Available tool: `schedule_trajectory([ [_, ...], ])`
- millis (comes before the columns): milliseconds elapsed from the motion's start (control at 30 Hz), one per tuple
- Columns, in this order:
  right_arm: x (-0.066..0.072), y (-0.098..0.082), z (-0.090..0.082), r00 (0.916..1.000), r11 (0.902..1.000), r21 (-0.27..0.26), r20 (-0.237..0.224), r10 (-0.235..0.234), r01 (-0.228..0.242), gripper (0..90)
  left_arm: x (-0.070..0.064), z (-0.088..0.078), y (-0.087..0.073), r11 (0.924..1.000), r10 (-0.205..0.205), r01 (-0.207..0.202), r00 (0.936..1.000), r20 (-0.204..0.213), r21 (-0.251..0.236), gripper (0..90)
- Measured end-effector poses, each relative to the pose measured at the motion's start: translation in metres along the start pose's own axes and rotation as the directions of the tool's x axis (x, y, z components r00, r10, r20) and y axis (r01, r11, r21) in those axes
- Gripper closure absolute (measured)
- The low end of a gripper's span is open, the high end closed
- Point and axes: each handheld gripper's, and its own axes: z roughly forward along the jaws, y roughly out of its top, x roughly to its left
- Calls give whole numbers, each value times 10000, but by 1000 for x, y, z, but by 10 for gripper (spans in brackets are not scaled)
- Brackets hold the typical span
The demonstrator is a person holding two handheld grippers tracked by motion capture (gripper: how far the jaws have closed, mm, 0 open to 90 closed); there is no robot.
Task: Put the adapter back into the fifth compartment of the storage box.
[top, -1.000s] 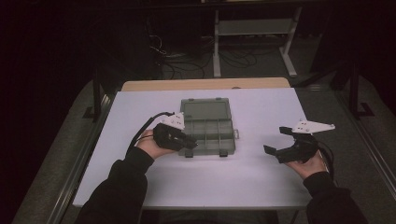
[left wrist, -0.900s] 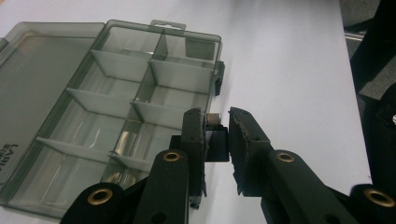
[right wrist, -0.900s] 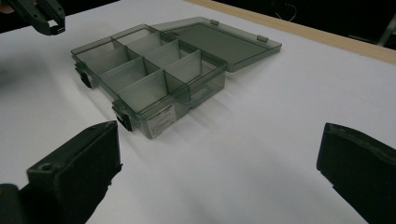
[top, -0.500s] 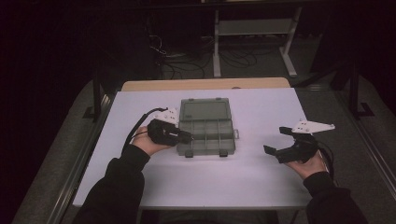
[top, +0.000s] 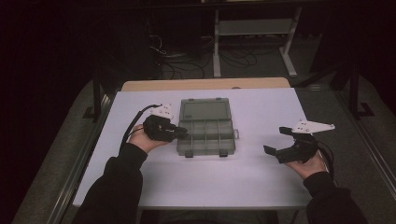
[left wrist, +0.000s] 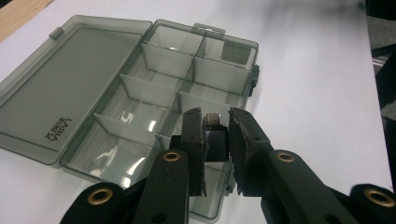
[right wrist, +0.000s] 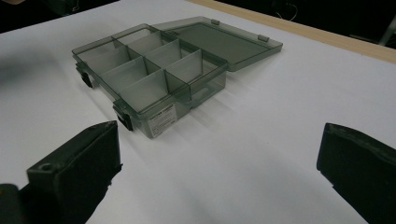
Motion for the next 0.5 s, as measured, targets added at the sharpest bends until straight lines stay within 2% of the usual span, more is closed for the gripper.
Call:
schedule_trajectory([
  [500,0,0,0,10000,10000,21,-9,0,0,0,10,6,-11,9987,-380,388,9990,-251,333,764],
])
